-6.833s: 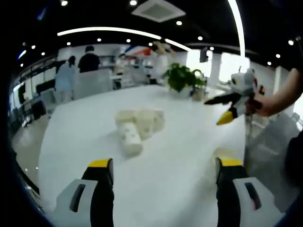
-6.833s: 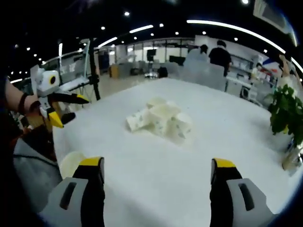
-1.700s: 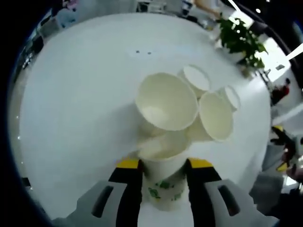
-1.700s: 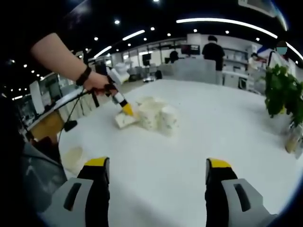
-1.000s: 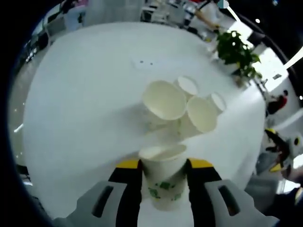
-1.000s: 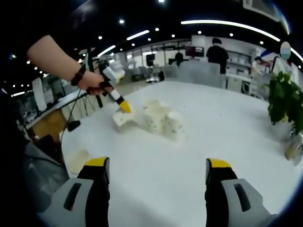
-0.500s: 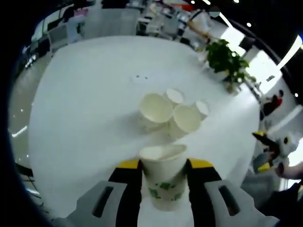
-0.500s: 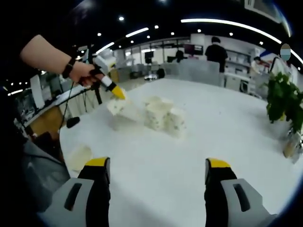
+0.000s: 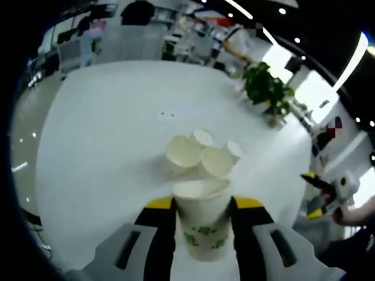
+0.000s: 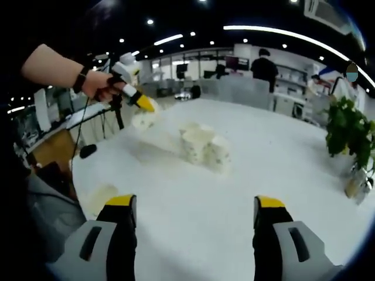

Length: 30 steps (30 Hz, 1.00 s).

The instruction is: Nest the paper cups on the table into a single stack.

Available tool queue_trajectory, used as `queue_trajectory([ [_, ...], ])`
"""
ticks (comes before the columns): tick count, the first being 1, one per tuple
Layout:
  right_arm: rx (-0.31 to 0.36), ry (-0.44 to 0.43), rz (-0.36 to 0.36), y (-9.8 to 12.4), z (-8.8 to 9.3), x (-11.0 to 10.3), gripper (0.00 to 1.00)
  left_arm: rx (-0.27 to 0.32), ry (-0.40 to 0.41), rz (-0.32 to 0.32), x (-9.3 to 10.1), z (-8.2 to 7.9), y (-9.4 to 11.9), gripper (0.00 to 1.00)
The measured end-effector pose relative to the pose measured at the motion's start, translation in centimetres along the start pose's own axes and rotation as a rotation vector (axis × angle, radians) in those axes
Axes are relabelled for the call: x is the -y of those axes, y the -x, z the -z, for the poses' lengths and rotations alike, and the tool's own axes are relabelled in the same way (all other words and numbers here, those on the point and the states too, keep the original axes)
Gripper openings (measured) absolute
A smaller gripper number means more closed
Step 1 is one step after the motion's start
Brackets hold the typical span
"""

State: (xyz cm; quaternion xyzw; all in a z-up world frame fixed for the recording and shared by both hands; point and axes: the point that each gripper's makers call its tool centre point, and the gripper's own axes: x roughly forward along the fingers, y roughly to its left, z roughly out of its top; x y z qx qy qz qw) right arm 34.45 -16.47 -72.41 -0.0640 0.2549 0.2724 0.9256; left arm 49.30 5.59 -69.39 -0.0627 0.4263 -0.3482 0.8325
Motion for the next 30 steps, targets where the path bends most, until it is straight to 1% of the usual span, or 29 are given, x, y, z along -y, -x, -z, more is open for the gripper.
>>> queue_trajectory([
  [3, 0.004, -0.004, 0.007, 0.2, -0.1, -0.3, 0.8, 0.019, -0.012, 0.009, 0.5, -0.4, 0.2, 0.35],
  [5, 0.005, -0.004, 0.009, 0.3, -0.1, -0.6, 0.8, 0.044, -0.012, 0.038, 1.4, -0.7, 0.4, 0.35],
  [8, 0.003, -0.002, 0.012, 0.4, 0.1, -0.8, 0.79, 0.061, -0.033, 0.038, 1.8, -0.9, 0.7, 0.35],
  [9, -0.005, -0.004, 0.015, 0.5, 0.2, -0.8, 0.79, 0.073, -0.062, 0.015, 1.7, -1.1, 0.9, 0.35],
  [11, 0.002, -0.011, 0.019, 0.6, 0.2, -0.9, 0.79, 0.102, -0.054, 0.035, 2.3, -1.3, 1.2, 0.35],
  [13, 0.0, -0.012, 0.022, 0.7, 0.3, -0.9, 0.79, 0.104, -0.053, 0.04, 2.6, -1.2, 1.4, 0.35],
  [15, 0.003, -0.011, 0.021, 0.7, 0.2, -1.1, 0.79, 0.122, -0.069, 0.055, 3.1, -1.1, 1.5, 0.35],
  [17, -0.001, -0.009, 0.021, 0.7, 0.3, -1.2, 0.79, 0.129, -0.064, 0.064, 3.5, -0.9, 1.6, 0.35],
  [18, 0.0, -0.01, 0.021, 0.7, 0.3, -1.2, 0.79, 0.148, -0.067, 0.08, 3.9, -1.0, 1.6, 0.35],
  [21, 0.001, -0.009, 0.022, 0.7, 0.2, -1.3, 0.79, 0.16, -0.067, 0.099, 4.6, -0.7, 1.8, 0.36],
  [22, 0.002, -0.008, 0.022, 0.7, 0.1, -1.4, 0.79, 0.179, -0.079, 0.119, 5.1, -0.8, 1.9, 0.36],
  [23, 0.002, -0.006, 0.023, 0.7, 0.0, -1.4, 0.79, 0.182, -0.082, 0.121, 5.2, -0.6, 1.9, 0.35],
  [25, -0.001, -0.006, 0.023, 0.7, 0.0, -1.5, 0.79, 0.165, -0.075, 0.118, 5.1, -0.1, 1.8, 0.36],
  [27, -0.002, -0.002, 0.024, 0.7, 0.0, -1.5, 0.79, 0.192, -0.082, 0.14, 5.7, -0.1, 2.0, 0.36],
  [30, -0.001, -0.004, 0.024, 0.7, -0.1, -1.6, 0.79, 0.203, -0.077, 0.148, 5.9, 0.2, 2.1, 0.35],
])
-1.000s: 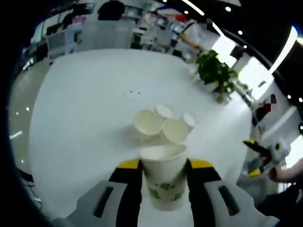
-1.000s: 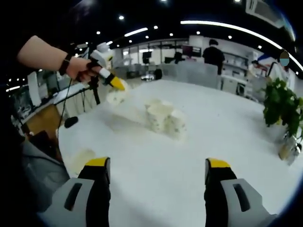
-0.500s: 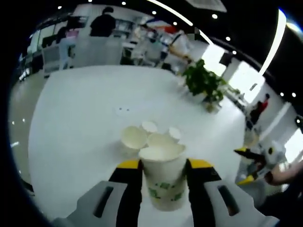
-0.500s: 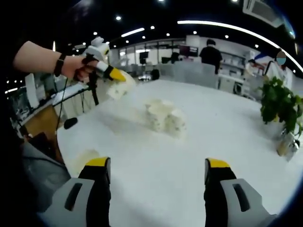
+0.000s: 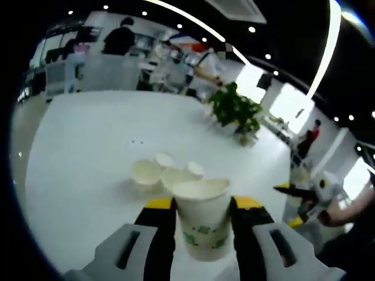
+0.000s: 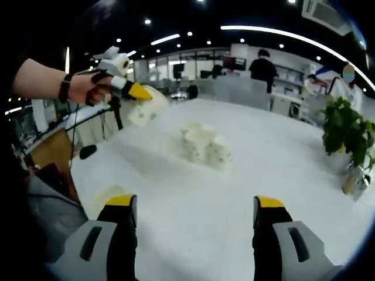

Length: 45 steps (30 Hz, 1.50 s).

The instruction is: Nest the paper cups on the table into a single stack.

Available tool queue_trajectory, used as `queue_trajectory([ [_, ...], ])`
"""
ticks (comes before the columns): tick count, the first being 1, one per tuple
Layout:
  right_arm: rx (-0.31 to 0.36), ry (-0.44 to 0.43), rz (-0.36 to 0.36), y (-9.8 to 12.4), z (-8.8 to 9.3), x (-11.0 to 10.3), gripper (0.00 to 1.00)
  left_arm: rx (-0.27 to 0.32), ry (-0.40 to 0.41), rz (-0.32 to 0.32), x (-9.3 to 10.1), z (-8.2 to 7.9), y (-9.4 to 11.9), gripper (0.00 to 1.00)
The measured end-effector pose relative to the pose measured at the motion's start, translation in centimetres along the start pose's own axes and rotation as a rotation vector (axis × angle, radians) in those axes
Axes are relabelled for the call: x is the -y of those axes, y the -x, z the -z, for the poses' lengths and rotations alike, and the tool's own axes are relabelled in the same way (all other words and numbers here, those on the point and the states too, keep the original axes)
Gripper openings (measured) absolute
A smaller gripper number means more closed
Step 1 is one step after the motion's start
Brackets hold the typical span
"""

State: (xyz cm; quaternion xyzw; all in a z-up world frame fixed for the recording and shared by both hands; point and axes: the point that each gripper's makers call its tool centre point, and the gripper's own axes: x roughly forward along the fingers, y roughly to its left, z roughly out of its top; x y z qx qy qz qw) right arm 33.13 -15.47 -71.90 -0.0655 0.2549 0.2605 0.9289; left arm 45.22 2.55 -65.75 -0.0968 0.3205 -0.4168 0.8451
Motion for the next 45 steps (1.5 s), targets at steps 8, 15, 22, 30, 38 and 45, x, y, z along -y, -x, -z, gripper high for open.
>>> queue_trajectory([
  [8, 0.006, 0.007, -0.006, -0.2, -0.4, -0.1, 0.79, 0.09, -0.039, 0.087, 2.4, -0.3, 0.5, 0.36],
  [15, 0.006, 0.001, -0.008, -0.4, -0.5, -0.3, 0.79, 0.149, -0.059, 0.167, 5.1, 0.5, 0.9, 0.36],
  [22, -0.005, 0.008, -0.01, -0.5, -0.2, -0.4, 0.79, 0.19, -0.066, 0.211, 5.6, 0.9, 1.3, 0.37],
  [30, -0.01, 0.008, -0.01, -0.4, -0.2, -0.5, 0.79, 0.24, -0.067, 0.273, 7.2, 0.9, 2.1, 0.37],
  [38, -0.025, 0.022, -0.009, -0.5, -0.1, -0.4, 0.79, 0.264, -0.1, 0.318, 8.7, 1.8, 2.3, 0.37],
  [45, -0.035, 0.031, -0.017, -0.5, 0.0, -0.8, 0.79, 0.275, -0.121, 0.365, 10.0, 3.3, 2.4, 0.38],
])
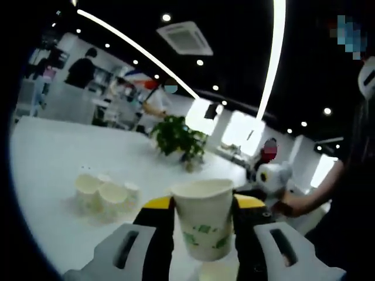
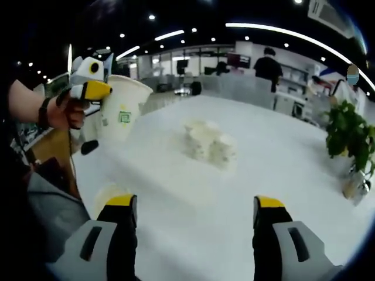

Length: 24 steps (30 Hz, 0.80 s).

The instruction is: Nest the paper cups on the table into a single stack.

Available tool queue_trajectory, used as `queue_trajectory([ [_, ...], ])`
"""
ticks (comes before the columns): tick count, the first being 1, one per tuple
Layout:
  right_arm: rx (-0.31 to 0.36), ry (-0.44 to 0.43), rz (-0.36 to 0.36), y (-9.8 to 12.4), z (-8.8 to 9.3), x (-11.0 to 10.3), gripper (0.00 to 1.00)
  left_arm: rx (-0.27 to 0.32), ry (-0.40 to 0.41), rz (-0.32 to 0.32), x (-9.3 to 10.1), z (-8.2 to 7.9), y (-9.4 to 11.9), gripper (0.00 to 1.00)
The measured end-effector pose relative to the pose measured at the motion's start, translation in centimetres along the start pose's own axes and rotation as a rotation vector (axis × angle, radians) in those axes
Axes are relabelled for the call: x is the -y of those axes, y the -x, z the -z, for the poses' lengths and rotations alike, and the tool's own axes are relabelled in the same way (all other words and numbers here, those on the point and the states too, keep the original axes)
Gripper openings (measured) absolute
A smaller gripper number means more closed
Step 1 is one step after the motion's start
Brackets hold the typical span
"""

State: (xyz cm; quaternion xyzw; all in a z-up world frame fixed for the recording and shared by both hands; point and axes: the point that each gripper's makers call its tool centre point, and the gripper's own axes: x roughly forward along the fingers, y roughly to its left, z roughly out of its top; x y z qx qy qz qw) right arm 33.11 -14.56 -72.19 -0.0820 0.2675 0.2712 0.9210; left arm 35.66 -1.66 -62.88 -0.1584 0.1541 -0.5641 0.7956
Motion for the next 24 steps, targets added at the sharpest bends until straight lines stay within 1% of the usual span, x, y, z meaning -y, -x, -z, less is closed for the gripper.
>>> queue_trajectory([
  [5, -0.008, 0.01, -0.002, 0.1, 0.0, -0.1, 0.79, -0.001, -0.046, 0.026, 1.1, 0.9, -0.1, 0.38],
  [7, -0.01, 0.012, -0.003, 0.1, 0.0, -0.1, 0.79, 0.014, -0.054, 0.037, 1.5, 1.0, -0.1, 0.38],
  [10, -0.012, 0.018, -0.004, 0.1, 0.0, -0.1, 0.79, 0.019, -0.052, 0.049, 2.0, 1.4, -0.1, 0.38],
  [12, -0.017, 0.024, -0.003, 0.1, 0.0, -0.1, 0.79, 0.021, -0.065, 0.057, 2.3, 1.8, 0.0, 0.38],
  [17, -0.023, 0.03, -0.006, 0.0, 0.0, -0.1, 0.79, 0.033, -0.121, 0.079, 3.2, 2.8, -0.1, 0.38],
  [18, -0.024, 0.032, -0.006, 0.0, 0.0, -0.1, 0.79, 0.038, -0.151, 0.076, 3.3, 3.0, -0.1, 0.38],
  [19, -0.024, 0.033, -0.005, 0.0, 0.0, -0.1, 0.79, 0.037, -0.165, 0.075, 3.3, 3.2, -0.1, 0.38],
  [23, -0.026, 0.033, -0.005, 0.1, 0.1, -0.1, 0.79, 0.043, -0.174, 0.095, 3.8, 4.0, -0.1, 0.38],
  [24, -0.027, 0.033, -0.005, 0.1, 0.1, -0.1, 0.79, 0.043, -0.194, 0.104, 3.9, 4.4, -0.1, 0.38],
])
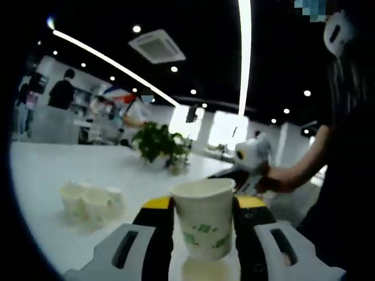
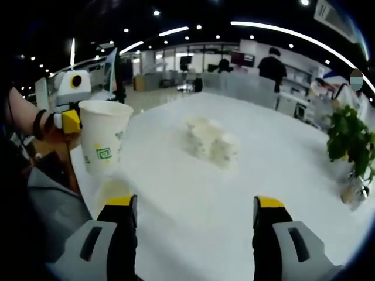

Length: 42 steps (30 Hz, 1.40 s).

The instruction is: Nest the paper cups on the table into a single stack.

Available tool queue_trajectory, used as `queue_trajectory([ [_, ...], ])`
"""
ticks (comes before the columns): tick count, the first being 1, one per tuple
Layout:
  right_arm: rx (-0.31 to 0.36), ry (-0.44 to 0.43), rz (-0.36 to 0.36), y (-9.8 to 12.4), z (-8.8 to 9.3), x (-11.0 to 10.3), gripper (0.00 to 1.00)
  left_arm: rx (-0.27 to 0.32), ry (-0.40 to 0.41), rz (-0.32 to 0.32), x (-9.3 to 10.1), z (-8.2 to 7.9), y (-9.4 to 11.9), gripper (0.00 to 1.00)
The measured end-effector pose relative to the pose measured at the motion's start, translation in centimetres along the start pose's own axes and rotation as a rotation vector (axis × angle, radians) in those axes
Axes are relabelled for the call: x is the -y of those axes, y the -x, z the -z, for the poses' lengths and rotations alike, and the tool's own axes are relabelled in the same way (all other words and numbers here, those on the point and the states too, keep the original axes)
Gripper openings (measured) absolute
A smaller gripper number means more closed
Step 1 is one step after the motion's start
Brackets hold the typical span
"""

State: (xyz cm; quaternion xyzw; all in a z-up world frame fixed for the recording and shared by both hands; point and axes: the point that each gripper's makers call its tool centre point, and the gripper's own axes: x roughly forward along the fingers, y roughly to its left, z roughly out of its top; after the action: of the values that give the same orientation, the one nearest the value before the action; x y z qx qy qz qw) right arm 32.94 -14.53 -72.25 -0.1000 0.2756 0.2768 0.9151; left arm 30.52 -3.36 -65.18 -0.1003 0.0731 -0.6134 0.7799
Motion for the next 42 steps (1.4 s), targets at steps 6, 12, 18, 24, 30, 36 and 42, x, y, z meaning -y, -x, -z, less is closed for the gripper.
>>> queue_trajectory([
  [6, -0.007, -0.003, -0.002, 0.0, 0.3, -0.3, 0.79, 0.007, -0.121, 0.022, 1.2, 0.6, -0.2, 0.39],
  [12, -0.013, -0.001, -0.001, 0.1, 0.5, -0.5, 0.79, 0.01, -0.123, 0.033, 1.5, 1.4, -0.1, 0.39],
  [18, -0.019, -0.008, 0.002, 0.1, 0.6, -0.4, 0.79, 0.005, -0.138, 0.039, 1.8, 2.3, -0.1, 0.39],
  [24, -0.025, -0.003, 0.001, 0.1, 0.7, -0.4, 0.79, -0.005, -0.157, 0.044, 2.1, 3.3, -0.2, 0.38],
  [30, -0.039, -0.003, -0.006, 0.0, 1.1, -0.7, 0.79, 0.0, -0.147, 0.046, 1.9, 4.1, -0.3, 0.38],
  [36, -0.051, 0.008, -0.004, 0.1, 1.2, -0.7, 0.79, 0.001, -0.128, 0.02, 1.3, 5.2, 0.1, 0.38],
  [42, -0.055, 0.007, 0.0, 0.0, 1.2, -0.4, 0.79, -0.021, -0.153, 0.011, 1.2, 6.2, 0.2, 0.39],
])
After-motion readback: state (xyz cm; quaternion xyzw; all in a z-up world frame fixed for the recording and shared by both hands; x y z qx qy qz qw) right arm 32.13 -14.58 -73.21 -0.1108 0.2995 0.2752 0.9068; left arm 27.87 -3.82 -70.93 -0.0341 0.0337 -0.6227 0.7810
